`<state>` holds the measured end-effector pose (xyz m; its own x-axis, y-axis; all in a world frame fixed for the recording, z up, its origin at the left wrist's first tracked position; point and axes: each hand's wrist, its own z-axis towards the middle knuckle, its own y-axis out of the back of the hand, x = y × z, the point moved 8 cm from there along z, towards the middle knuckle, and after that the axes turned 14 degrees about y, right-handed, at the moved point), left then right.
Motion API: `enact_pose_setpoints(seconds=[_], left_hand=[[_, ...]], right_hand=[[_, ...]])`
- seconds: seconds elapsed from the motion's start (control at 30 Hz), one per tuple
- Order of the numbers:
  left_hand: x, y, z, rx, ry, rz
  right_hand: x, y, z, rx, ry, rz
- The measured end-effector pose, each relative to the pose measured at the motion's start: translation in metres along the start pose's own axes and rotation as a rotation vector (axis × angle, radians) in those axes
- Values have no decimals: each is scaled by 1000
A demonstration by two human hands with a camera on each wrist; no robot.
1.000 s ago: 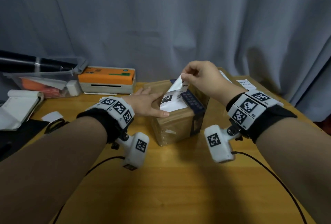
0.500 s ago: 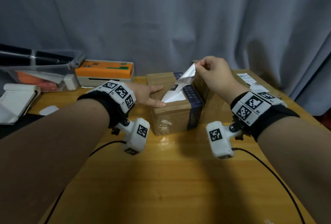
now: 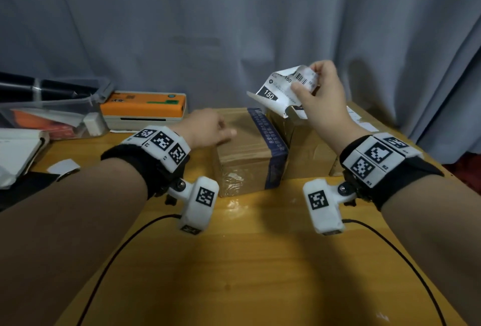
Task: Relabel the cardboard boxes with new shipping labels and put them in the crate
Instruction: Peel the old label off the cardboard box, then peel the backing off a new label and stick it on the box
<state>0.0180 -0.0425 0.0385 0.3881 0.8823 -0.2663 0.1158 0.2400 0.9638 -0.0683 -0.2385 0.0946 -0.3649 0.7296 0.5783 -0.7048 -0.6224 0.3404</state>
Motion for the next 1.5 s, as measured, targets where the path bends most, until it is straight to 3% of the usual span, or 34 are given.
enact_pose_setpoints(seconds=[0.1,0.17,0.27,0.37,0.53,0.67,0.77,0.87,0.97,1.1,1.27,1.5], left_hand=[[-2,18,-3,-142,8,-317],[-5,25,-7,-157,-12,-502],[-8,19,-11,-5,35,-795],[-13,7,-18,152,23,-852],[1,2,-25,138,34,-940],[13,13,-44,-34,-44,-910],[26,19,-62,-125,-103,-910],[39,12,-80,-79,-124,-967],[53,-7,-93,0,-46,-988],[60,-29,-101,12,29,-730],[52,-45,-111,119,-83,-593],[67,-43,-99,49,-62,-581]], right_hand=[[4,-9,-5,60,8,56],[7,-17,-11,128,22,129],[16,-27,-20,192,49,187],[22,-30,-24,163,52,213],[27,-34,-35,145,0,230],[34,-42,-52,139,-33,238],[38,-54,-69,110,-151,406],[43,-71,-92,188,-233,446],[48,-90,-123,337,-296,413],[43,-113,-157,441,-383,324],[36,-123,-174,465,-482,320],[47,-141,-174,619,-581,408]])
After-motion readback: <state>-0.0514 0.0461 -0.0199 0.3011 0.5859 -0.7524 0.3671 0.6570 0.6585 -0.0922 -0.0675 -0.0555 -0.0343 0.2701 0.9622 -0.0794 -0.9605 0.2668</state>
